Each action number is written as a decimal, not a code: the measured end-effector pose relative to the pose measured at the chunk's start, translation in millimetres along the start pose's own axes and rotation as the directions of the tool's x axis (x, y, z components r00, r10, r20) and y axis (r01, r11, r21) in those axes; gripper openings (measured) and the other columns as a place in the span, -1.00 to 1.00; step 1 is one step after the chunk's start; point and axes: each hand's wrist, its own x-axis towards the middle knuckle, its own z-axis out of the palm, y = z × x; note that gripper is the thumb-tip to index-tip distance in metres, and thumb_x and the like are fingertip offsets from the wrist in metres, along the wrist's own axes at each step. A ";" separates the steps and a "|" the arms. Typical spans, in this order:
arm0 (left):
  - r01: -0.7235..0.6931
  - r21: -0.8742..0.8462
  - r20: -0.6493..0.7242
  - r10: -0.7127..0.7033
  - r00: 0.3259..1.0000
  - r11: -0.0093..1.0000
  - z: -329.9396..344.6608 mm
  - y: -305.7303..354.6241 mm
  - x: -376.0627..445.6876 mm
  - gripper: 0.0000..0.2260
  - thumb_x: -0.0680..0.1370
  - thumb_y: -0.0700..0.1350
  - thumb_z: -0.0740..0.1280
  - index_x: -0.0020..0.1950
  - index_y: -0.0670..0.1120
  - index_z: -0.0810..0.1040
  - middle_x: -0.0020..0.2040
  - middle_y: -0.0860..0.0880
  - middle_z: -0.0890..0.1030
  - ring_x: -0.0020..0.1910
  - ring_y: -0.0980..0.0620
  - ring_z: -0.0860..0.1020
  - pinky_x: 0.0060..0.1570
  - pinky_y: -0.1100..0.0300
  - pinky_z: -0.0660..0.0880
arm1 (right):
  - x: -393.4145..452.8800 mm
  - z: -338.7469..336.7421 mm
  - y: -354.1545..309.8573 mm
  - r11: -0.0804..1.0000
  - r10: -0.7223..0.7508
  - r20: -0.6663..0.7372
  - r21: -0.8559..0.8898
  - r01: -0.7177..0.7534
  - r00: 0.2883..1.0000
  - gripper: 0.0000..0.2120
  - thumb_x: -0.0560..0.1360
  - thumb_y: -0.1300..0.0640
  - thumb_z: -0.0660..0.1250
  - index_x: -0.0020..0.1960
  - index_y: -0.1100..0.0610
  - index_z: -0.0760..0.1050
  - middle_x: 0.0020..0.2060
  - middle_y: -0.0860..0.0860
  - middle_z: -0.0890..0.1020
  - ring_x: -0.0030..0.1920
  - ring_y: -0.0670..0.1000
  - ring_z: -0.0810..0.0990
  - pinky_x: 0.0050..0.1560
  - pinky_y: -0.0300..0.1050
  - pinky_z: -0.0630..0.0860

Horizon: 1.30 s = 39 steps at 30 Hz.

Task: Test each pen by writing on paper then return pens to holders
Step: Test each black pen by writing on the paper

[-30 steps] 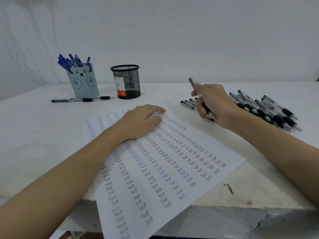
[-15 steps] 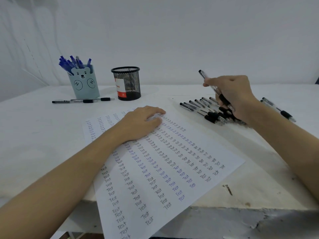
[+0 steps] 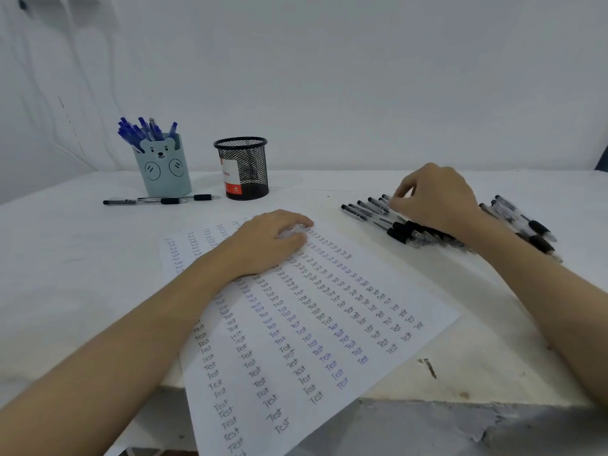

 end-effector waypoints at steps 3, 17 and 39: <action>-0.014 -0.008 -0.043 0.014 0.999 1.000 -5.0 2.2 -4.4 -0.76 0.59 -0.01 0.21 0.24 0.11 0.49 0.30 0.14 0.46 0.29 0.17 0.38 0.28 0.23 0.28 | -0.6 -3.6 -14.7 0.997 -0.033 -0.059 0.062 0.036 0.998 -0.87 0.45 0.14 0.32 -0.17 0.16 0.62 -0.40 0.04 0.56 -0.25 0.11 0.53 -0.35 -0.20 0.31; 0.336 0.089 -0.256 -0.304 0.917 0.938 -103.3 -99.5 -88.7 -0.83 0.58 -0.01 0.22 0.14 0.11 0.53 0.23 0.15 0.49 0.15 0.16 0.41 0.11 0.25 0.28 | 36.2 57.4 -212.6 0.813 -0.530 0.451 0.030 0.581 0.718 -0.77 0.52 0.18 0.16 0.02 0.23 0.56 -0.06 0.10 0.62 0.01 0.17 0.56 -0.09 -0.14 0.49; 0.403 0.176 -0.315 -0.337 0.887 0.898 -110.1 -147.0 -104.8 -0.76 0.59 0.03 0.17 0.23 0.07 0.47 0.25 0.10 0.44 0.24 0.06 0.39 0.22 0.13 0.29 | 41.2 168.9 -301.9 0.803 -0.566 0.324 0.009 0.596 0.758 -0.73 0.49 0.31 0.20 0.19 0.25 0.34 0.14 0.20 0.43 -0.08 0.07 0.31 -0.06 -0.10 0.40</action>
